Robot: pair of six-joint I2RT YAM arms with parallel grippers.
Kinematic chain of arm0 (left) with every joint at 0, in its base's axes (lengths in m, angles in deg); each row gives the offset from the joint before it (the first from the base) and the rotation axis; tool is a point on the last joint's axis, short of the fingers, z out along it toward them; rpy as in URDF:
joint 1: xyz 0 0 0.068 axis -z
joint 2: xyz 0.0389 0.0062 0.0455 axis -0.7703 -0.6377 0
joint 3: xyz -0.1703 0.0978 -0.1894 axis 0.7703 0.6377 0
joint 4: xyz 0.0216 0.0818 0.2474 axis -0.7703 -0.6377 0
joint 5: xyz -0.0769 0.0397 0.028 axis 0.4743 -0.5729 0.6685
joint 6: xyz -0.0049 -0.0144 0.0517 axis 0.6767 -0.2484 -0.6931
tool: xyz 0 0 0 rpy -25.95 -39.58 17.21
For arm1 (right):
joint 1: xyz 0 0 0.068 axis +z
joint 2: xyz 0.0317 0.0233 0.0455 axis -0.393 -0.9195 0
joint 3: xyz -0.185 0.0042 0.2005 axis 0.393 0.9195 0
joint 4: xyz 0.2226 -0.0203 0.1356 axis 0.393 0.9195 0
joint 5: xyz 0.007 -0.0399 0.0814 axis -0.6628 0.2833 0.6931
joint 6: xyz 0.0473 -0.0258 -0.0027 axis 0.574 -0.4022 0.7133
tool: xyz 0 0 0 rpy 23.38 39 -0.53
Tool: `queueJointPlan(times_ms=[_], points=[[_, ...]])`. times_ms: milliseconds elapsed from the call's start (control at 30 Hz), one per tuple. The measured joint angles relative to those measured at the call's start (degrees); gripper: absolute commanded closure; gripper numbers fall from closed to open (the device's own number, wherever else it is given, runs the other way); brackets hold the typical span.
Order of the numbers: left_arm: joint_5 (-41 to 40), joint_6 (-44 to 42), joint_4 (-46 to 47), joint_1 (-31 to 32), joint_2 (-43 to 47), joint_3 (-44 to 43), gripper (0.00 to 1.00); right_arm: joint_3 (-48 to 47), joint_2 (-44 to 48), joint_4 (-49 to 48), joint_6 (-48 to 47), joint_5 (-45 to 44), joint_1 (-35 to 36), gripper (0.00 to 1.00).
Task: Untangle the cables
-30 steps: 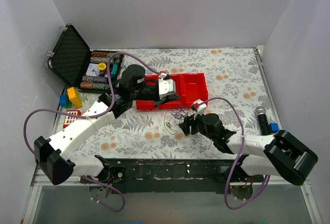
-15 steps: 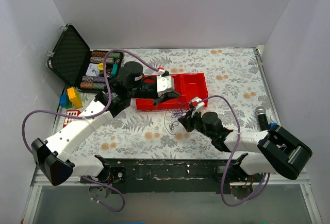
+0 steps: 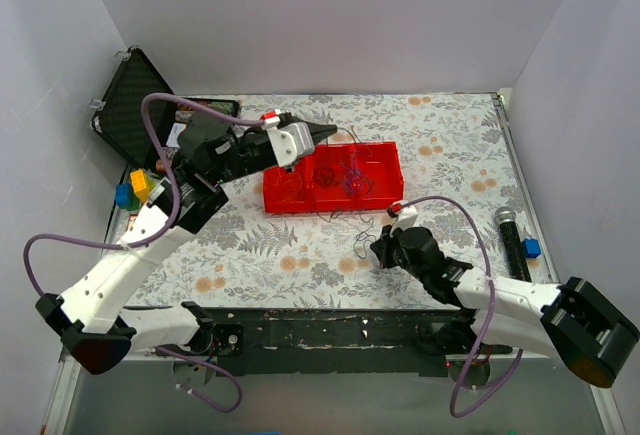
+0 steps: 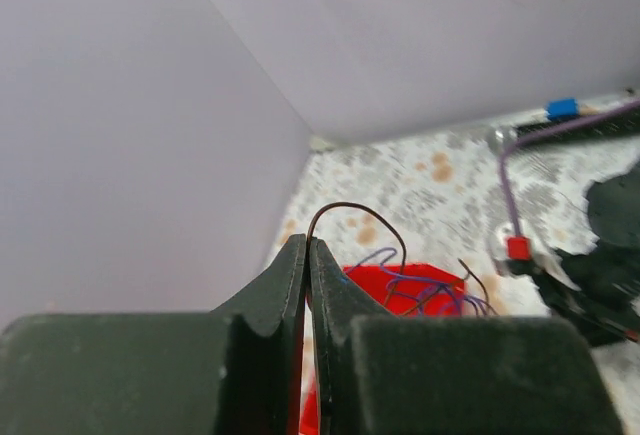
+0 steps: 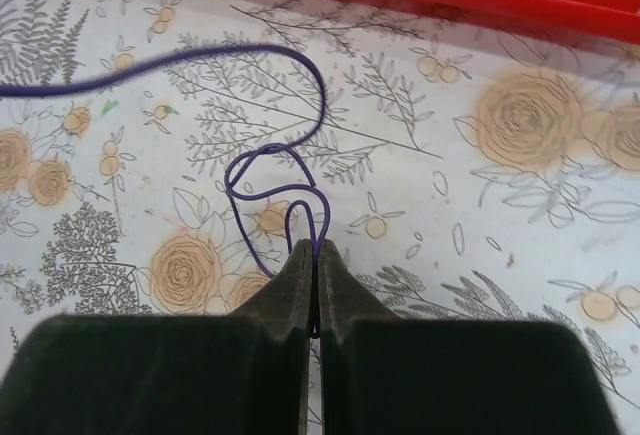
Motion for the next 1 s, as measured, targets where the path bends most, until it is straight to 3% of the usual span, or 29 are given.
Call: queueJointPlan(times_ms=[200,400,533,833,1000], points=[[-4.39,-4.94,6.4,0.02,1.99,-4.79,0.99,0.39,5.57,10.95,4.33,-4.7,0.0,0.99],[-5.53,-12.61,11.52,0.02,1.16,-11.54,0.99,-1.55,4.55,19.28,8.02,-7.04,0.0,0.99],[-5.57,-17.03,17.2,0.02,-0.5,-16.81,0.99,-4.52,1.25,21.84,9.94,-7.96,0.0,0.99],[-7.1,-24.96,35.93,0.02,-4.15,-19.89,1.0,-6.51,-0.96,23.45,12.11,-8.96,0.0,0.99],[-9.79,-25.73,37.0,0.02,-6.82,-23.1,1.0,-6.6,0.17,25.29,12.5,-9.42,0.0,0.99]])
